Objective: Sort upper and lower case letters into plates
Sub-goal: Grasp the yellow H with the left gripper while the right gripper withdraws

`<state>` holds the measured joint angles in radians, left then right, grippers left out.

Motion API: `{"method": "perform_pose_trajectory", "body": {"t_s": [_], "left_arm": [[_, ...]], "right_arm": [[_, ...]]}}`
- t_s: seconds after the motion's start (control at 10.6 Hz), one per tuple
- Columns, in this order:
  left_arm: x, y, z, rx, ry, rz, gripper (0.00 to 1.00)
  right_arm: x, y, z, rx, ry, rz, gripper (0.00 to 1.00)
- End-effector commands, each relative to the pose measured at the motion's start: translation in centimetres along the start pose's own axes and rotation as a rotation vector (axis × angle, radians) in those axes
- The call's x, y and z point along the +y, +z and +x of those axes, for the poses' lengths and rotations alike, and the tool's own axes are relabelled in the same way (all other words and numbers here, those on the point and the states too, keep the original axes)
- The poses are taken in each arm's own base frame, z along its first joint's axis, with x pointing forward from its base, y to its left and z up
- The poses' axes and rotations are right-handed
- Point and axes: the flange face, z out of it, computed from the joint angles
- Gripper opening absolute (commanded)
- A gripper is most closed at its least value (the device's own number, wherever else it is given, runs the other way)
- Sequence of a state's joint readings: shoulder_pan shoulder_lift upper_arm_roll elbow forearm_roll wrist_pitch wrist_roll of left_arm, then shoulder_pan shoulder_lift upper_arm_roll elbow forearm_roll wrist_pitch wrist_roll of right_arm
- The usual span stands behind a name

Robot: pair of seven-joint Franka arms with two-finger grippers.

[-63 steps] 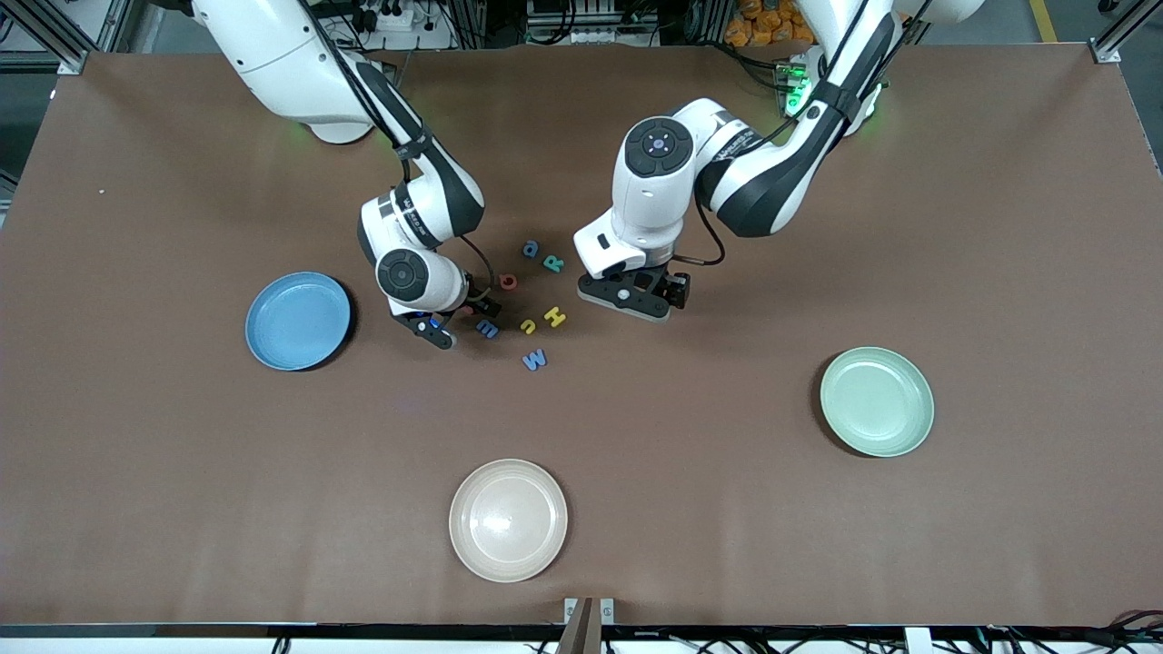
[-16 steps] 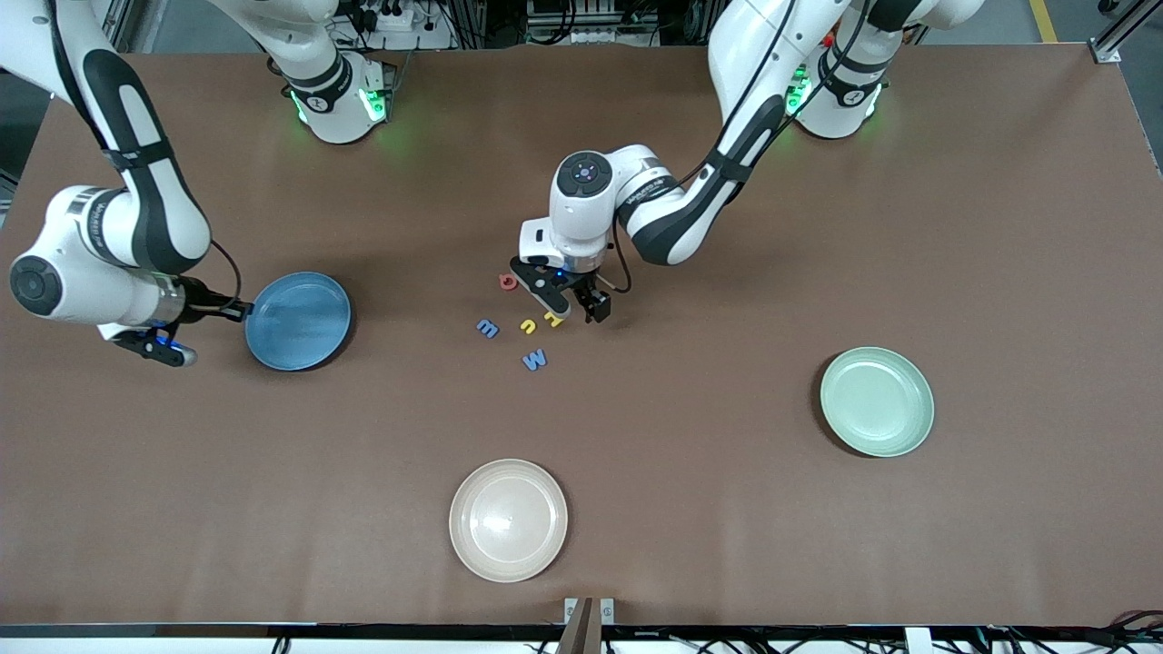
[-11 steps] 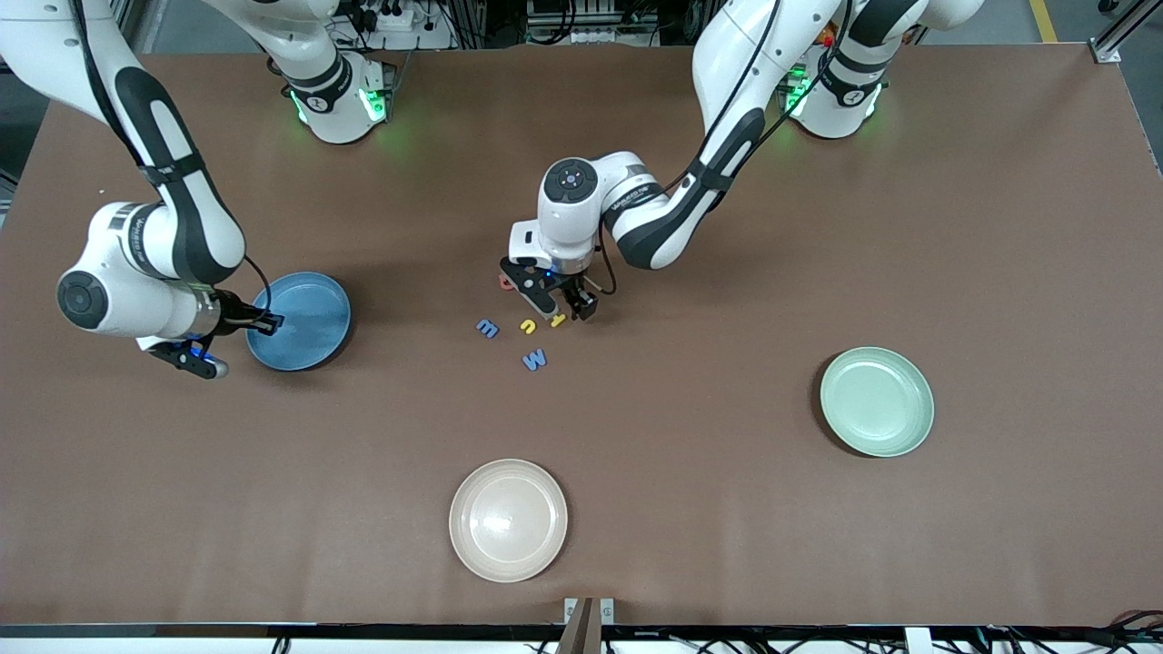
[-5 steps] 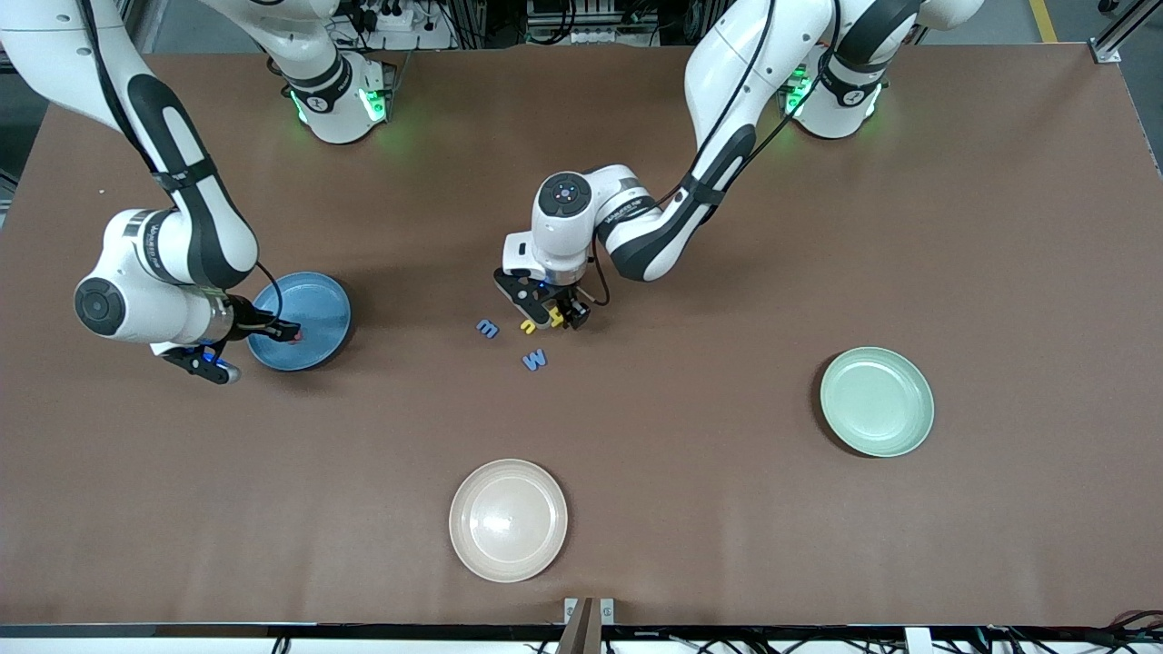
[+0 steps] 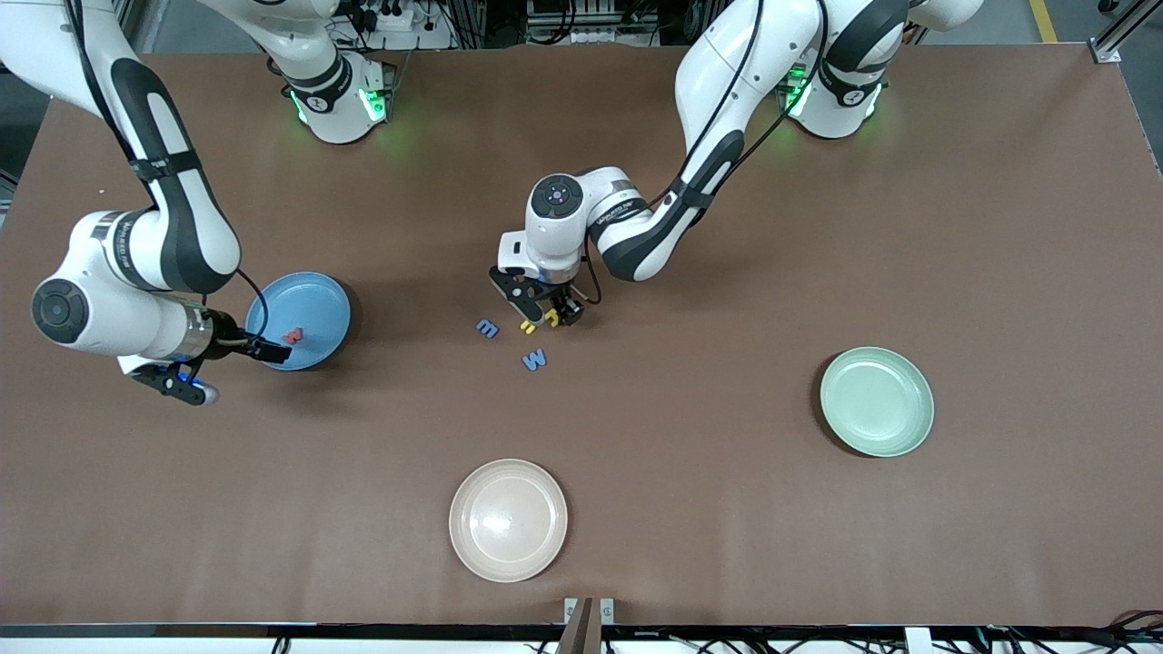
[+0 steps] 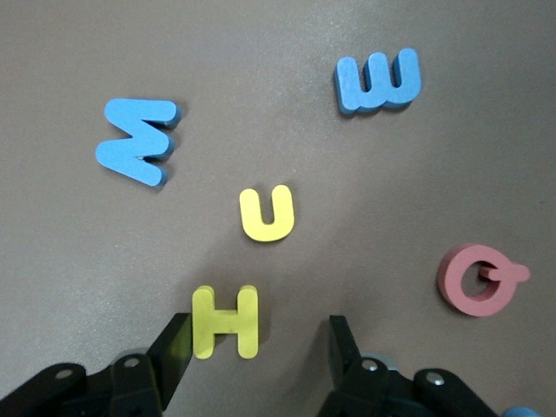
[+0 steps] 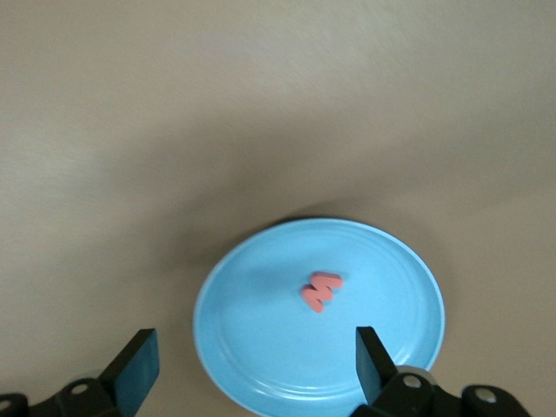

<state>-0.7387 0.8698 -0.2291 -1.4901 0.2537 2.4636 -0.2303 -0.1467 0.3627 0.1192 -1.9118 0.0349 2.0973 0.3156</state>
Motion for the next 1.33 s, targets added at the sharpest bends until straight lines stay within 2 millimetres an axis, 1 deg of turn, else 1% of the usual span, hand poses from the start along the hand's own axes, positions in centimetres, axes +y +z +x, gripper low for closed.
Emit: {"method": "perform_pose_trajectory", "body": {"t_s": [0.0, 0.09, 0.19, 0.28, 0.38, 0.47, 0.57, 0.66, 0.76, 0.85, 0.95, 1.04, 1.14, 1.23], "left_arm": [[-0.2, 0.1, 0.5, 0.005, 0.008, 0.009, 0.7], [-0.3, 0.1, 0.5, 0.006, 0.008, 0.01, 0.68], [-0.3, 0.3, 0.5, 0.005, 0.005, 0.01, 0.63], [-0.3, 0.3, 0.5, 0.003, 0.004, 0.01, 0.59], [-0.3, 0.3, 0.5, 0.004, 0.005, 0.011, 0.52], [-0.3, 0.4, 0.5, 0.002, 0.008, 0.012, 0.31], [-0.5, 0.3, 0.5, 0.004, 0.002, 0.012, 0.0], [-0.9, -0.1, 0.7, 0.01, 0.001, 0.014, 0.0], [-2.7, -1.7, 1.2, 0.028, -0.009, 0.027, 0.0], [-5.0, -3.2, 1.5, 0.025, -0.039, 0.033, 0.0], [-6.7, -6.7, 1.9, 0.007, -0.069, 0.047, 0.0], [-8.0, -9.5, 1.6, -0.043, -0.102, 0.057, 0.0], [-12.5, -11.8, 1.1, -0.079, -0.16, 0.076, 0.0], [-16.8, -13.8, -0.3, -0.132, -0.187, 0.092, 0.0]], "right_arm": [[-2.3, -1.7, 0.2, 0.037, -0.028, 0.014, 1.0], [-3.0, -2.4, 0.3, 0.052, -0.04, 0.02, 1.0], [-4.2, -2.9, 0.1, 0.064, -0.06, 0.019, 1.0], [-4.5, -3.0, 0.0, 0.068, -0.07, 0.015, 1.0], [-5.4, -3.2, -0.2, 0.081, -0.085, 0.018, 1.0], [-7.0, -3.4, -0.6, 0.104, -0.116, 0.037, 1.0], [-8.0, -3.3, -0.5, 0.113, -0.14, 0.048, 1.0], [-9.1, -3.0, -0.6, 0.114, -0.189, 0.046, 1.0], [-10.0, -3.0, -0.8, 0.129, -0.234, 0.054, 1.0], [-11.0, -3.2, -1.0, 0.148, -0.269, 0.067, 1.0], [-12.0, -2.9, -1.1, 0.156, -0.284, 0.076, 1.0], [-13.4, -2.5, -1.6, 0.165, -0.306, 0.09, 1.0], [-14.2, -2.3, -2.0, 0.172, -0.31, 0.099, 1.0], [-15.6, -2.1, -2.6, 0.179, -0.328, 0.107, 1.0]]}}
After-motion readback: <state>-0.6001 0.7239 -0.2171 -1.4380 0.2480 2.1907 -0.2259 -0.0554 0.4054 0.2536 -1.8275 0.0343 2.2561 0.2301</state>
